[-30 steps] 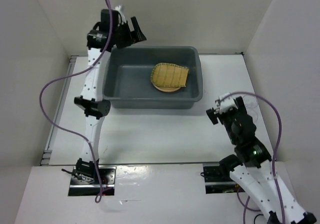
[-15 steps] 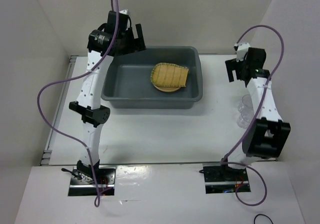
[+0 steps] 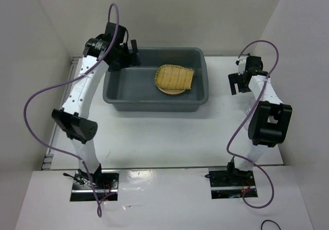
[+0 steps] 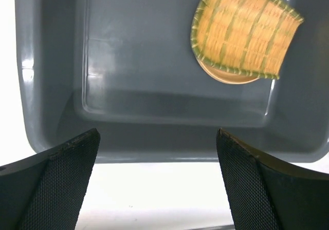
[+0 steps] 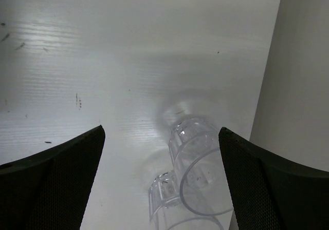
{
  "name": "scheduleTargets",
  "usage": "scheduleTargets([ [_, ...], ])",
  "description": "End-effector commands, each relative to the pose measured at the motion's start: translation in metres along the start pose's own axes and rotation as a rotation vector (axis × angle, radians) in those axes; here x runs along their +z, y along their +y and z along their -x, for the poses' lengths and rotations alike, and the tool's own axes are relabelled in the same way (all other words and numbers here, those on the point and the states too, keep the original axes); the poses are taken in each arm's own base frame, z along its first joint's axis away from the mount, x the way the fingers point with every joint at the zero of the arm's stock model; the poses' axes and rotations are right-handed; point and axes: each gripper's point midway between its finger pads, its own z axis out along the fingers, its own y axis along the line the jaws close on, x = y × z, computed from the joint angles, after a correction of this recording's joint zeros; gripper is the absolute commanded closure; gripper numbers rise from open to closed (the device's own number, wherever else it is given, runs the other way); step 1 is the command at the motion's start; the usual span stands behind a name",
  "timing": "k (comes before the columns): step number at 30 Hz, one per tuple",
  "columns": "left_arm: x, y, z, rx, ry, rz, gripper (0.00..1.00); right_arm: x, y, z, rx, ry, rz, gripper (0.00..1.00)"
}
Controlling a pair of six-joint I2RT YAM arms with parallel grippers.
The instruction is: Place the mixed dishes into the plastic bin
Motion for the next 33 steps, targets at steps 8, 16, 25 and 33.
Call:
scheduleTargets([
  [8,-0.012,0.074,-0.011,-0.284,-0.049,-0.174,0.0,0.014,-0.017,-0.03,0.071,0.07,-0.179,0.09],
  [16,-0.013,0.101,-0.015,-0.296,-0.022,-0.14,0.0,0.021,-0.008,-0.057,0.109,0.128,-0.22,0.09],
  [25,-0.005,0.099,-0.013,-0.295,-0.015,-0.157,0.0,-0.002,-0.011,-0.022,0.094,-0.024,-0.212,0.09],
  [33,-0.004,0.098,-0.016,-0.305,-0.003,-0.163,0.0,-0.034,-0.02,0.005,0.088,-0.105,-0.296,0.08],
])
